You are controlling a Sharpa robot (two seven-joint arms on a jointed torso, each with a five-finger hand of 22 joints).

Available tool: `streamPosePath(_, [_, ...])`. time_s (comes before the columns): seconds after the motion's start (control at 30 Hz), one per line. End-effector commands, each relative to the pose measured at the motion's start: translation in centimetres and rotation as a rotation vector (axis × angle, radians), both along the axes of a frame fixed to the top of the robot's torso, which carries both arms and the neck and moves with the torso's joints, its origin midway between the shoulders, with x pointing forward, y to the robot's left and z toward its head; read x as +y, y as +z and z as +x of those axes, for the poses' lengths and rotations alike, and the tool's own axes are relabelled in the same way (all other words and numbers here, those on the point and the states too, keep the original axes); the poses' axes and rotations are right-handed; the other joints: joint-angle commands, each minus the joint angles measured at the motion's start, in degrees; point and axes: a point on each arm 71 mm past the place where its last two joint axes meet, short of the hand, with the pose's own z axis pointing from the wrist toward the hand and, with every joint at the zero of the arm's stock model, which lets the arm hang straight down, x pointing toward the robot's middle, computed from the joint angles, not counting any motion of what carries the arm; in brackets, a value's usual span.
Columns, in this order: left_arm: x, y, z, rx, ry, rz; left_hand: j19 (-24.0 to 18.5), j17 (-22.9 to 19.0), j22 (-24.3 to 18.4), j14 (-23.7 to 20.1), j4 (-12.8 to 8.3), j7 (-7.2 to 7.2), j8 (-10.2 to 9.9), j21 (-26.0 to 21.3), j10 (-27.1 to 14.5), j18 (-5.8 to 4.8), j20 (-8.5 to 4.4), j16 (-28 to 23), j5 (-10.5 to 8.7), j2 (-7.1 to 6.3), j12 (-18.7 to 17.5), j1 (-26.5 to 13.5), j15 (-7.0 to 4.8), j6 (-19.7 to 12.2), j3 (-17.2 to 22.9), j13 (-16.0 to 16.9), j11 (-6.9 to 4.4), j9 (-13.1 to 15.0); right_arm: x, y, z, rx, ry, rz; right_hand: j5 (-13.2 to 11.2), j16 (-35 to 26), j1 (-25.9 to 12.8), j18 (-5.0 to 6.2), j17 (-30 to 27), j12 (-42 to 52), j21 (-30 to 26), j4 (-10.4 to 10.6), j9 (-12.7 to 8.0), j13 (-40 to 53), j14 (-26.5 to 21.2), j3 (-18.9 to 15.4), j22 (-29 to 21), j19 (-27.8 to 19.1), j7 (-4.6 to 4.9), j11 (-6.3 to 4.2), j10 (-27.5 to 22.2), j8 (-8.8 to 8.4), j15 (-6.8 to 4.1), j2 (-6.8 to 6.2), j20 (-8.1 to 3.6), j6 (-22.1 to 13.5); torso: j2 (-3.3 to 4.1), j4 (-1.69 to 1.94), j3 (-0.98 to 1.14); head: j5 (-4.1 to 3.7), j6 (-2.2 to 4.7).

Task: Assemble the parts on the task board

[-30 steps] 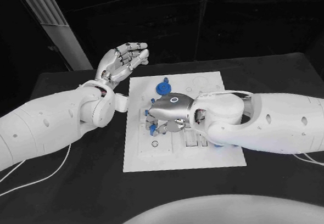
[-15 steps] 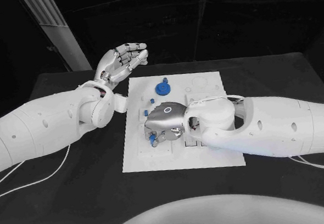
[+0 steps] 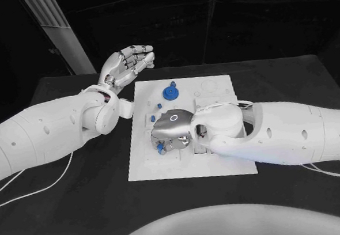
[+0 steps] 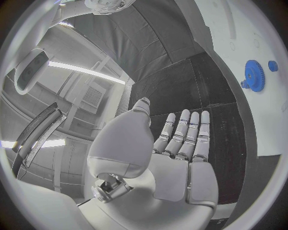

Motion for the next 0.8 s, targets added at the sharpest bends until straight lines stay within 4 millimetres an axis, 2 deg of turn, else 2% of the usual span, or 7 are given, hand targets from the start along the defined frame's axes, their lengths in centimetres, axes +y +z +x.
streamPosePath(0.03, [-0.12,1.16,-0.41,-0.142,-0.033,-0.070,0.31,-0.05,-0.06,-0.27,-0.01,7.93,0.19,-0.21,-0.39,-0.87,-0.09,0.31,0.26,0.44,0.26,-0.06,0.08,-0.38,-0.28,-0.06,-0.07,-0.09,-0.06,-0.16,0.02,-0.010,0.000,-0.037,0.19,0.14,0.32,-0.43,15.05,-0.28,0.37,0.03,0.03,-0.08,5.95,0.44,15.10,6.04,0.04,0.26,-0.25,0.19,0.24,0.40,0.46,0.19,0.00,0.01,0.01,-0.11,0.01])
streamPosePath(0.43, [-0.14,1.16,-0.41,-0.142,-0.034,-0.070,0.31,-0.05,-0.06,-0.27,-0.01,7.93,0.19,-0.21,-0.39,-0.87,-0.09,0.31,0.26,0.44,0.26,-0.06,0.08,-0.38,-0.28,-0.06,-0.07,-0.09,0.32,-0.36,-0.13,-0.007,0.009,-0.044,0.18,0.14,0.37,-0.43,15.05,-0.31,0.37,0.01,0.02,-0.08,5.95,0.47,15.10,6.04,0.06,0.28,-0.28,0.16,0.26,0.38,0.48,0.17,-0.02,0.02,0.01,-0.18,0.01])
streamPosePath(0.8, [-0.21,1.16,-0.42,-0.141,-0.036,-0.071,0.31,-0.05,-0.06,-0.27,-0.01,7.93,0.19,-0.21,-0.39,-0.87,-0.09,0.31,0.26,0.44,0.26,-0.06,0.08,-0.38,-0.28,-0.06,-0.07,-0.09,0.52,-0.66,-0.23,-0.015,0.012,-0.057,0.18,0.14,0.39,-0.43,15.05,-0.46,0.37,0.00,-0.10,-0.11,5.95,0.30,15.10,6.04,0.23,0.45,-0.74,-0.15,0.39,-0.17,0.57,-0.17,-0.02,0.02,-0.01,-0.23,0.01])
